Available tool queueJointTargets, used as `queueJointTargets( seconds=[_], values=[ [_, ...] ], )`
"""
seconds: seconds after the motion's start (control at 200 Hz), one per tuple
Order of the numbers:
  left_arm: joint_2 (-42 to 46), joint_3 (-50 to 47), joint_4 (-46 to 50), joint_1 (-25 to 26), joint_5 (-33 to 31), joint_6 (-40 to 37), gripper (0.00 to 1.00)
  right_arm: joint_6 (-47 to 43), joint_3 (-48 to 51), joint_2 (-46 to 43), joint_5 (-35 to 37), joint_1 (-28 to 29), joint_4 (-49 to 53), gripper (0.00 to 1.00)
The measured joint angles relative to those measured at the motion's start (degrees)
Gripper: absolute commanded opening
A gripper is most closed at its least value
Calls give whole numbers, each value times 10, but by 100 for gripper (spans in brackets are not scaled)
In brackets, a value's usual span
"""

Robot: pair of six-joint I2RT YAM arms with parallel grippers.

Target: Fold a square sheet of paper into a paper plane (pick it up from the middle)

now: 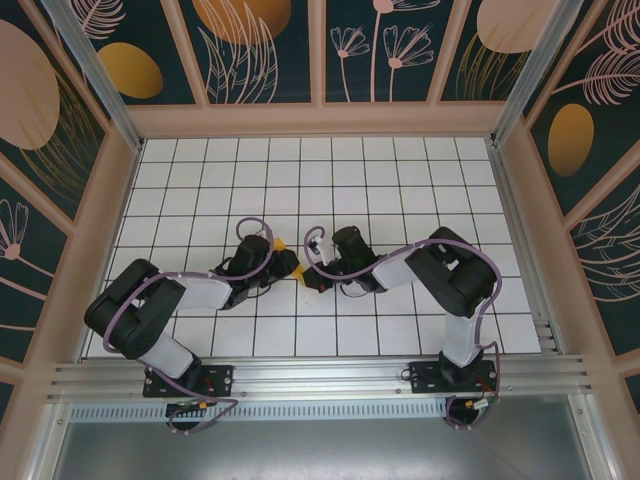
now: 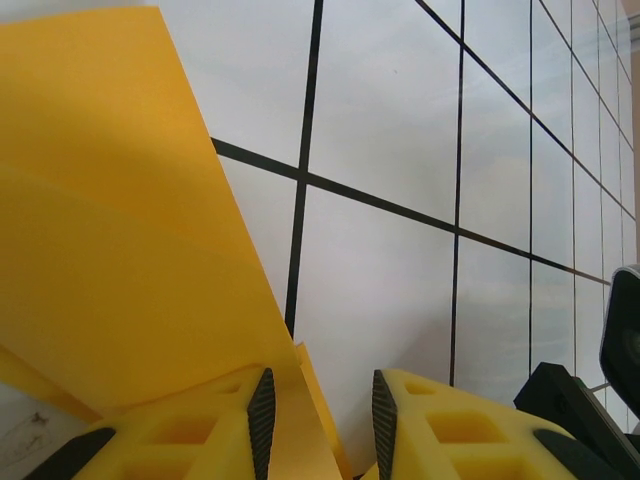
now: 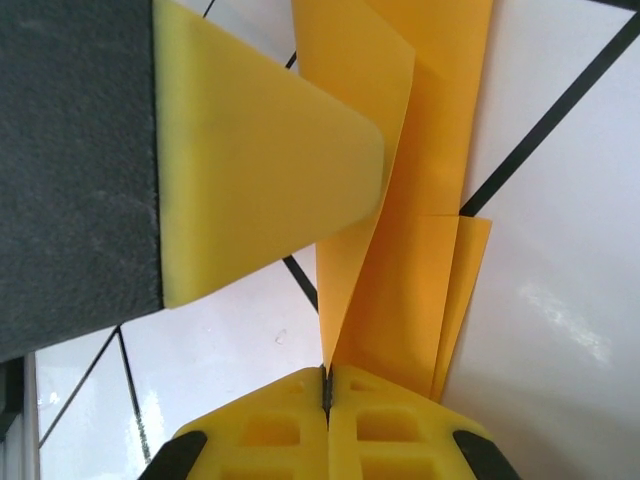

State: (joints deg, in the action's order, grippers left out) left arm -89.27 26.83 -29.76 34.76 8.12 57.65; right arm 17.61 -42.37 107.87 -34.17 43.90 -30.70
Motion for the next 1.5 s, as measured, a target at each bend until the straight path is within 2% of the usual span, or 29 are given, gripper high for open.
queueJointTargets(
  seconds=[0.31,0.545,1.131,1.496],
  values=[
    [40,0,-1,0,4,-15,37,94,2,0,-65,-9,-28,0],
    [41,-10,-1,0,5,-21,37,158,1,22,-84,-12,-38,0],
    [40,-25,-23,0,21,-32,37,251,0,51,-116,-31,-66,0],
    [24,-31,-39,0,24,-45,34,289,-13,58,-128,-37,-48,0]
  ],
)
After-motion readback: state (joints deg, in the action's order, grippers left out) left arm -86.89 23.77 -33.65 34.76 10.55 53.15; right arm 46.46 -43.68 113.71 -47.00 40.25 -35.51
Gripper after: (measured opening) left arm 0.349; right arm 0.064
